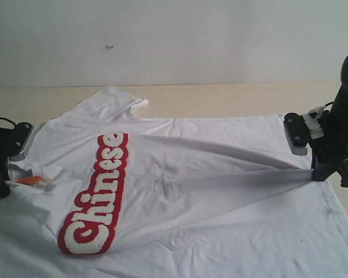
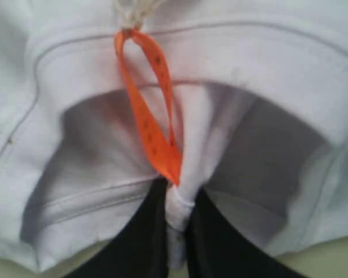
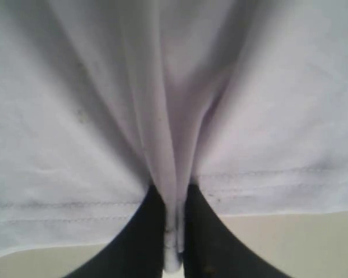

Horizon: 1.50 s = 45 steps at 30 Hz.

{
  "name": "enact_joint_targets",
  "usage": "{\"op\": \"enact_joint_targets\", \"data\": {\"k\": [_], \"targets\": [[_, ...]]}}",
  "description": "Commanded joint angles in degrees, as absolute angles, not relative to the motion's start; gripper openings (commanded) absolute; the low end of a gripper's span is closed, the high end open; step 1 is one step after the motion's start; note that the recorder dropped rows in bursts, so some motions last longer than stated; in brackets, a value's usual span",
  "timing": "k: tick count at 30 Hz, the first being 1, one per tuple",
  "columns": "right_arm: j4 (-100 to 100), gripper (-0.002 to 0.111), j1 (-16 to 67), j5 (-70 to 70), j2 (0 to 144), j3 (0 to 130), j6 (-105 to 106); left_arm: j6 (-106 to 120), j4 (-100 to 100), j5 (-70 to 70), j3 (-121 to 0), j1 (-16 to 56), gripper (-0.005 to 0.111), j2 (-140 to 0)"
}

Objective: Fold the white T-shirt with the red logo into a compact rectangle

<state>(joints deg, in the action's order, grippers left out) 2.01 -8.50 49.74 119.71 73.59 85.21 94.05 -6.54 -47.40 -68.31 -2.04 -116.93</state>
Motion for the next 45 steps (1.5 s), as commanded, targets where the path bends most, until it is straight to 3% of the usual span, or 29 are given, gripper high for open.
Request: {"op": "enact_joint_targets", "data": {"k": [1,19,37,45], "targets": [[2.7,0.000,-8.6,46.7,121.4,73.0,85.4,94.0,-5.1,-45.9,-67.0,-2.2,0.001,-118.6],[2.4,0.000,-8.6,46.8,119.4,73.0,84.9,91.0,-5.3,-40.2,-67.1,-1.8,0.000,-116.9],[-3.7,0.000,-8.6,46.7,94.0,73.0,76.7,77.4,-0.6,-30.5,-70.1,-1.5,0.000,-88.5],[-3.1,0.000,-8.6,50.7,83.6,73.0,74.7,74.5,-0.6,-32.4,-70.1,-1.5,0.000,-78.2]]}}
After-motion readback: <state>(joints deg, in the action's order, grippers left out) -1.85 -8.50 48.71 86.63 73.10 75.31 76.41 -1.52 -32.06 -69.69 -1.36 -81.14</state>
